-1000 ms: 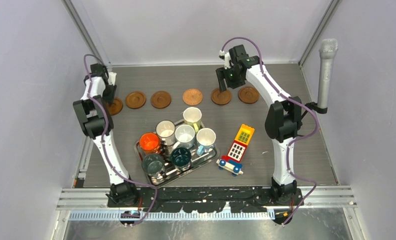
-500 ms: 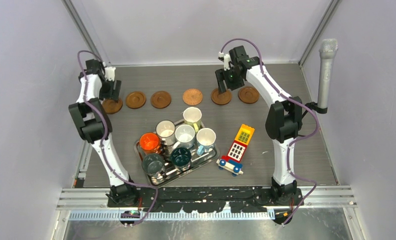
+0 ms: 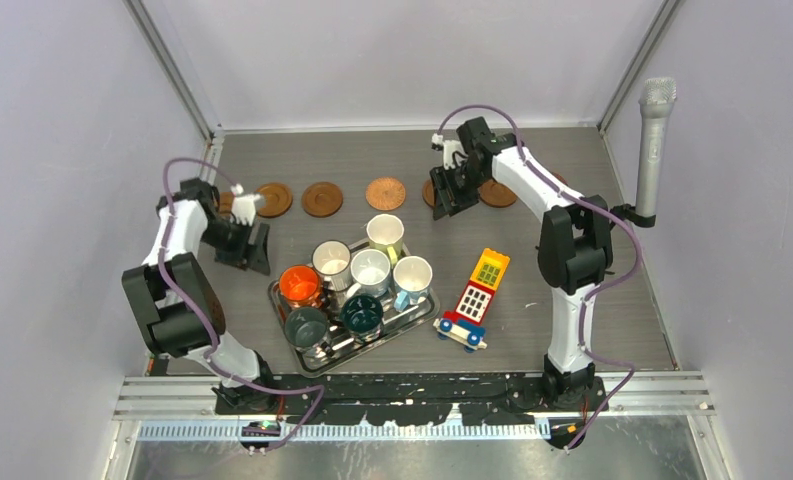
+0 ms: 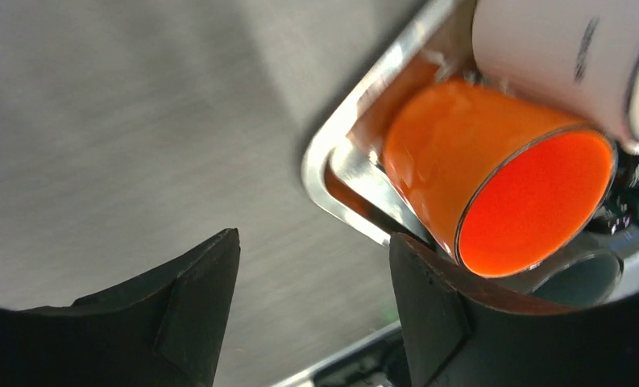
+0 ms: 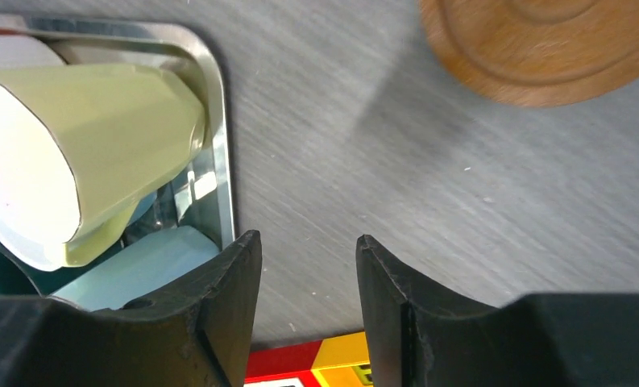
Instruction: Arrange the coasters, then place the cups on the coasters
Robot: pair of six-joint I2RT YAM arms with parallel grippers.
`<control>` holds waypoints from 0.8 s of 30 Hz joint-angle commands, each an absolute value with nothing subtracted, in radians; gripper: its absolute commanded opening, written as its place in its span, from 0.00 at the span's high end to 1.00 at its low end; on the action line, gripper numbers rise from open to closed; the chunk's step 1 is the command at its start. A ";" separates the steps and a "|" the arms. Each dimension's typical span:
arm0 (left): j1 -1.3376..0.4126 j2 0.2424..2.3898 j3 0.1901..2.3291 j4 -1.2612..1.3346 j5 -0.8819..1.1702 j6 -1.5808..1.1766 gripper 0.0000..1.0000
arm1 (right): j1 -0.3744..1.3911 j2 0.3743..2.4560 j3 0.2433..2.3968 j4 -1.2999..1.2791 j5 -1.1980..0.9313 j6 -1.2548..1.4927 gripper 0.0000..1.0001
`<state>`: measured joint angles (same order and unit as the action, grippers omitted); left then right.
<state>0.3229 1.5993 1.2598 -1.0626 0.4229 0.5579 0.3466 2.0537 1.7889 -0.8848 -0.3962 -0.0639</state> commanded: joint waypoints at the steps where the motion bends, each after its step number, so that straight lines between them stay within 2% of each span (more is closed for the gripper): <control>1: 0.319 1.530 1.121 -1.052 0.467 0.539 0.32 | 0.374 1.984 1.730 -0.859 -0.470 -0.028 0.49; 9: 0.273 1.560 0.981 -0.911 0.320 0.428 0.44 | 0.402 1.994 1.665 -0.845 -0.495 -0.007 0.55; 18: 0.172 1.662 0.976 -0.771 0.205 0.344 0.55 | 0.401 1.990 1.681 -0.866 -0.468 -0.033 0.57; 24: 0.143 1.744 1.032 -0.727 0.085 0.311 0.71 | 0.381 1.975 1.673 -0.899 -0.458 -0.057 0.57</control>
<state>0.1524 1.6817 0.9958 -0.8410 0.1810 0.3363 0.3935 2.0525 1.6588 -0.8753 -0.4656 -0.0319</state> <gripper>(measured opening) 0.342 0.433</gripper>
